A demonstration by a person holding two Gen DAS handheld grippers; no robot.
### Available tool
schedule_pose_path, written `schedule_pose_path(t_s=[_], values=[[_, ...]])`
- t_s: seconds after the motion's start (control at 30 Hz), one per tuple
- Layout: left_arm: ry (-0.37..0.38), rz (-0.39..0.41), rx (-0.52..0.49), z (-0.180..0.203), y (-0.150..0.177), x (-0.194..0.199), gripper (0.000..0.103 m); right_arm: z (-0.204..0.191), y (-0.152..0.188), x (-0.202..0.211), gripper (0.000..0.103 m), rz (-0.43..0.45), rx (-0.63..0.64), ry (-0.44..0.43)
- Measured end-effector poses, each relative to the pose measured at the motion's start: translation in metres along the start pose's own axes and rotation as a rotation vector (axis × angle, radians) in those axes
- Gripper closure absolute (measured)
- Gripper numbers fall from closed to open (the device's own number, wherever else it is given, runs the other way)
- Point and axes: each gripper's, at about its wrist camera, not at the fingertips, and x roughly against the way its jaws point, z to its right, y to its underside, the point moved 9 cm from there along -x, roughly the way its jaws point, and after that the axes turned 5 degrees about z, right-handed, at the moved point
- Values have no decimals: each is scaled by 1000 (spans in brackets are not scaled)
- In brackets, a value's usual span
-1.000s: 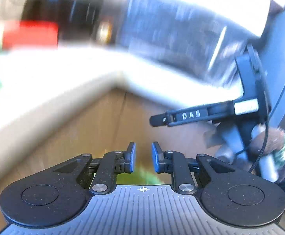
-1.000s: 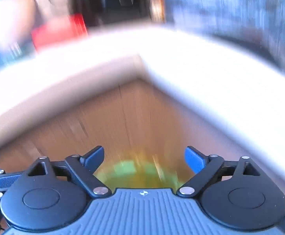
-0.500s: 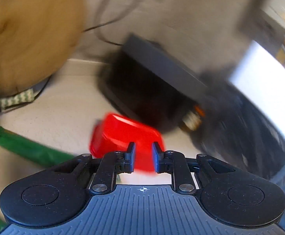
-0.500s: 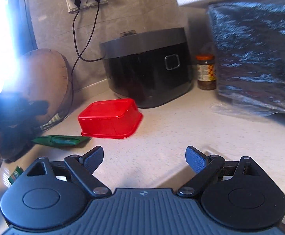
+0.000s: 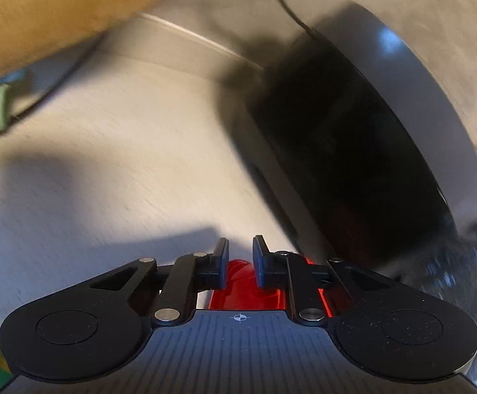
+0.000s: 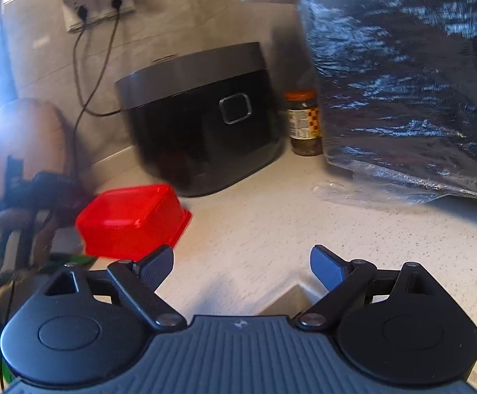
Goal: Collect trash
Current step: 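Reach the left gripper to the red plastic tray and grasp its rim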
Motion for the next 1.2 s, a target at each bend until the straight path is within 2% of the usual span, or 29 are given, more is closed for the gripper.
schedule_pose_path(t_s=[0.1, 0.17, 0.27, 0.33, 0.4, 0.47, 0.53, 0.57, 0.67, 0.73, 0.83, 0.87, 0.93, 1.0, 1.03, 1.1, 1.2], values=[[139, -108, 4, 19, 29, 16, 86, -1, -2, -17, 12, -9, -41, -39], [180, -168, -38, 32, 51, 29, 86, -5, 0, -29, 12, -25, -66, -62], [132, -155, -100, 38, 65, 39, 86, -13, 5, -39, 12, -20, -83, -86], [98, -121, -66, 34, 59, 34, 86, -17, 7, -42, 12, -14, -95, -96], [83, -119, 7, 29, 64, 31, 85, -22, 4, -48, 12, -2, -114, -126], [92, -143, 74, 28, 66, 20, 86, -29, 0, -60, 12, -4, -109, -143], [102, -147, 86, 30, 67, 11, 86, -35, -1, -75, 12, -29, -97, -146], [114, -151, 84, 34, 67, 5, 89, -39, -1, -84, 7, -50, -98, -162], [116, -129, 111, 37, 64, 9, 92, -46, -3, -92, 5, -54, -115, -136], [121, -102, 118, 44, 58, 16, 93, -50, -3, -90, 4, -52, -139, -156], [193, -57, 116, 61, 42, 41, 91, -54, 0, -86, 4, -65, -193, -229], [240, -55, 115, 72, 39, 49, 85, -55, 1, -85, 5, -76, -214, -266], [323, -114, 74, 99, 44, 59, 85, -61, 3, -83, 10, -107, -274, -372], [331, -163, -9, 128, 61, 61, 85, -68, 2, -77, 12, -116, -321, -453], [335, -190, -44, 140, 70, 60, 85, -70, 0, -72, 12, -100, -314, -463], [341, -202, -87, 161, 79, 59, 85, -70, -3, -60, 12, -56, -257, -422], [290, -133, -143, 164, 67, 65, 85, -60, -5, -41, 12, 10, -136, -307]])
